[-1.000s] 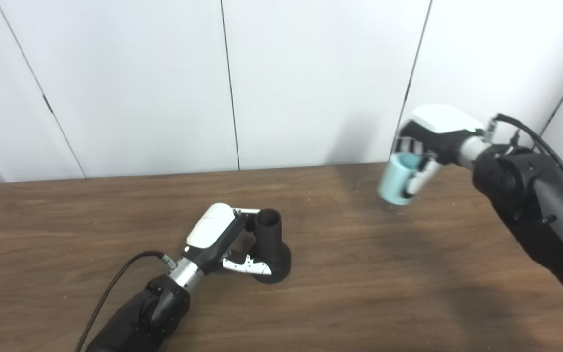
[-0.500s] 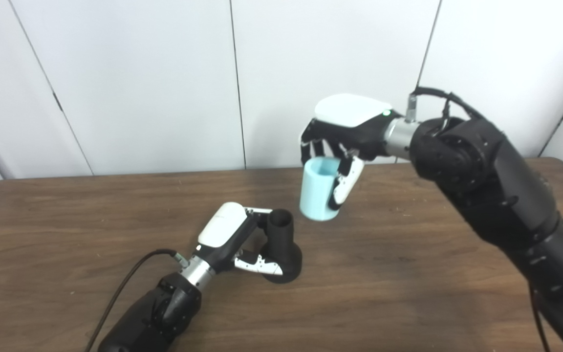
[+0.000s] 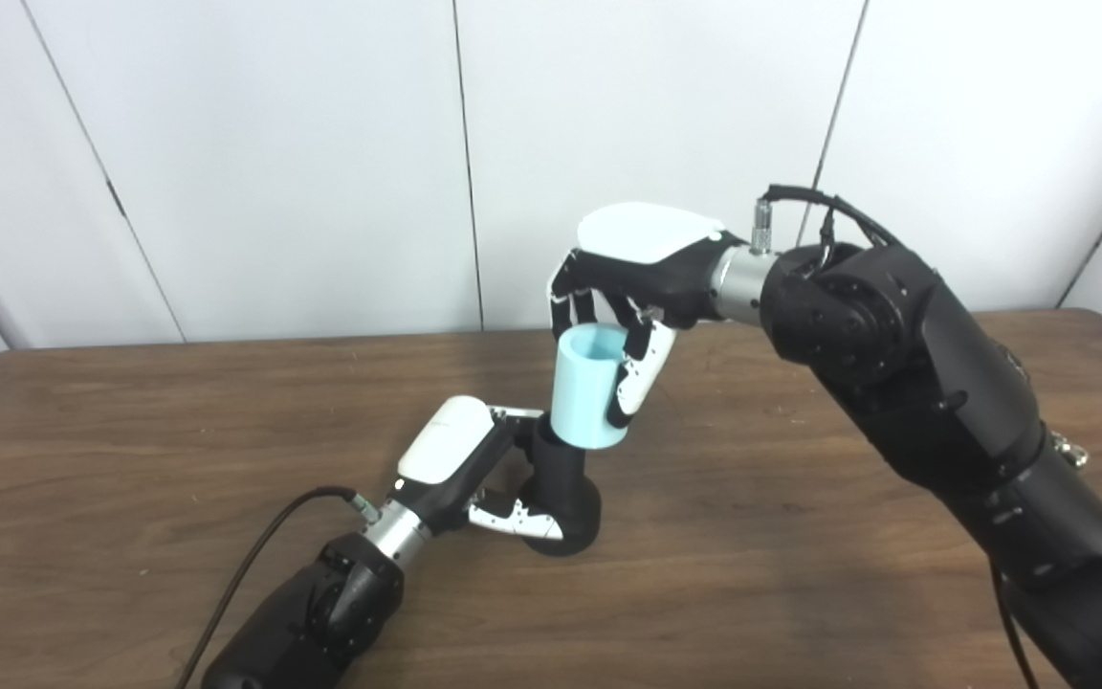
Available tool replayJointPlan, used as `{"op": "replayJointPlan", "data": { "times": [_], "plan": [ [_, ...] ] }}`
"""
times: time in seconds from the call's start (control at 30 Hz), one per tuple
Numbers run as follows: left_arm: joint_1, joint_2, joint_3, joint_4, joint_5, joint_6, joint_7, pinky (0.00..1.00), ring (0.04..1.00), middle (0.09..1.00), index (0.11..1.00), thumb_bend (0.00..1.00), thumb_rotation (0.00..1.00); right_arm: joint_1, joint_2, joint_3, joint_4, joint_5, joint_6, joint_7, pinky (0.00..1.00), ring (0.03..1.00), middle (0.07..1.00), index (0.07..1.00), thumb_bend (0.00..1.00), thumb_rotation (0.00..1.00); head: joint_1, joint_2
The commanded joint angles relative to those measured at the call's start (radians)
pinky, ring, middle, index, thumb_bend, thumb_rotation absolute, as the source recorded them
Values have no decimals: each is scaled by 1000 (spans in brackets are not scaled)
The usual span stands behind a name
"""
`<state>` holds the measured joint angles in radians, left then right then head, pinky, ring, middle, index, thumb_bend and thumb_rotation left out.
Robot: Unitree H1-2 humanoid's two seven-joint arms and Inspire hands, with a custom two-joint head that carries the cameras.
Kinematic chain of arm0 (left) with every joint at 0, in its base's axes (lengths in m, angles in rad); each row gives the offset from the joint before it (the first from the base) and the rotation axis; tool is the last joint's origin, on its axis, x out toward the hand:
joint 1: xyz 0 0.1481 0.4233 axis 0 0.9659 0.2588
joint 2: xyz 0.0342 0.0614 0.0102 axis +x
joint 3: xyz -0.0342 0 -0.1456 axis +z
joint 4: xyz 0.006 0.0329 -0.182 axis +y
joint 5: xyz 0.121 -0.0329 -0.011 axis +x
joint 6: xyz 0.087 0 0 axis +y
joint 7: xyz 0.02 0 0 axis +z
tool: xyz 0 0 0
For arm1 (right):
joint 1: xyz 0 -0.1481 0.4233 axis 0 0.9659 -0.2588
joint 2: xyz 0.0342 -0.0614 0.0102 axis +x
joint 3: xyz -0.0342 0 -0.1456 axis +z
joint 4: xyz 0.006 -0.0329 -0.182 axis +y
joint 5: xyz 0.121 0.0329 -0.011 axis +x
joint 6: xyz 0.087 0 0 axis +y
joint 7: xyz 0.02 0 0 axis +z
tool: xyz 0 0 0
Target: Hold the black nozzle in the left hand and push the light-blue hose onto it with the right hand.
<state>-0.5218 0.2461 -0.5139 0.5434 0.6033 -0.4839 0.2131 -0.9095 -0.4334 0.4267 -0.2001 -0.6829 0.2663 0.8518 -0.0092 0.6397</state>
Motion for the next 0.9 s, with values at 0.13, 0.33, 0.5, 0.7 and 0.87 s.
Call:
{"op": "replayJointPlan", "data": {
  "times": [0.13, 0.33, 0.5, 0.7, 0.87],
  "plan": [
    [216, -75, -86, 123, 35, 15, -15, 520, 474, 430, 415, 667, 447, -92, -7, -39, -32, 0, -22, -28, 161, 241, 391, 503, 523, 0, 1, 1],
    [217, -77, -86, 126, 38, 15, -9, 519, 470, 430, 418, 665, 445, -83, -3, -41, -30, -4, -31, -42, 180, 258, 395, 506, 523, 0, 2, 1],
    [220, -79, -80, 121, 39, 17, -15, 519, 468, 431, 419, 666, 445, -78, 4, -73, -13, 36, -25, -60, 163, 245, 392, 505, 523, 0, 3, 3],
    [219, -78, -80, 125, 38, 15, -14, 516, 472, 431, 419, 666, 445, -44, 30, -126, -4, 53, -13, -133, 161, 243, 395, 509, 522, 0, 5, 5],
    [221, -76, -81, 124, 41, 15, -12, 511, 473, 430, 418, 666, 445, -25, 37, -138, -13, 37, -3, -159, 165, 246, 396, 511, 522, 0, 3, 6]
  ]
}}
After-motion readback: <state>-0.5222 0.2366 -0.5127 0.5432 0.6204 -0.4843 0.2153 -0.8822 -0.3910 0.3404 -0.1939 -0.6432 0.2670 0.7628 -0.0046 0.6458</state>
